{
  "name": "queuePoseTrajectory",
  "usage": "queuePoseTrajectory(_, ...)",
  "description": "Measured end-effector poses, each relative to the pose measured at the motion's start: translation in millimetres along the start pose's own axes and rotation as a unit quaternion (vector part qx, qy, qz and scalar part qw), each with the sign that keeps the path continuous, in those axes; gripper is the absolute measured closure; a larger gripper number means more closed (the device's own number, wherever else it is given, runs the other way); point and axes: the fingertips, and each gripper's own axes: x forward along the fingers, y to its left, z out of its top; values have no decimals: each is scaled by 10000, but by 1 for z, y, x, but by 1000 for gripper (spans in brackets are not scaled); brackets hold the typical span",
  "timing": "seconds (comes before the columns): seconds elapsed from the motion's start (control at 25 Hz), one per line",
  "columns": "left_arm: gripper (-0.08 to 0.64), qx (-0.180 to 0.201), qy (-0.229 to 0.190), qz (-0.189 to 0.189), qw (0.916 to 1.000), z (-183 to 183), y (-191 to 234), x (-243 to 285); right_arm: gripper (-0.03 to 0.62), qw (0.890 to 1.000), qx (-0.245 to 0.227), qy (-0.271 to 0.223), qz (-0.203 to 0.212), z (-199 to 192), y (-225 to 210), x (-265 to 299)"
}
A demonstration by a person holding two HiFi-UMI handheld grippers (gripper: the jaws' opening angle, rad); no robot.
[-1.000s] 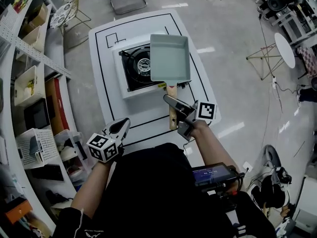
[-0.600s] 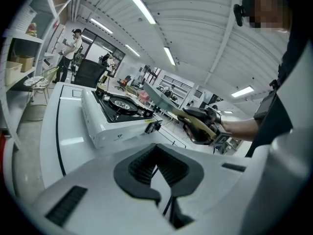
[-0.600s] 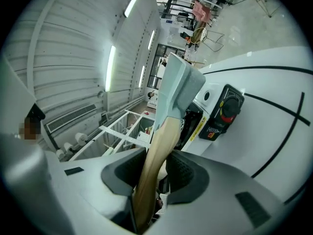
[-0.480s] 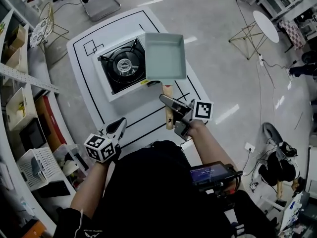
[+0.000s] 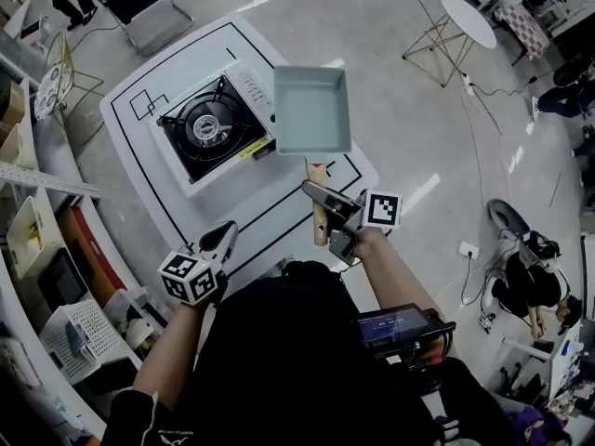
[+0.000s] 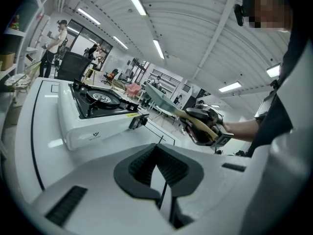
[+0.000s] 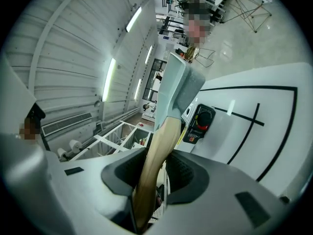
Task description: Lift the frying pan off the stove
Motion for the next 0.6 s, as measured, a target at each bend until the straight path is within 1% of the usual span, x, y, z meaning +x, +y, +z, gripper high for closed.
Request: queuePoseTrajectory(0.6, 552, 333, 267, -543, 9976, 1, -26, 24, 447, 9971, -50, -720, -256, 0, -1, -56)
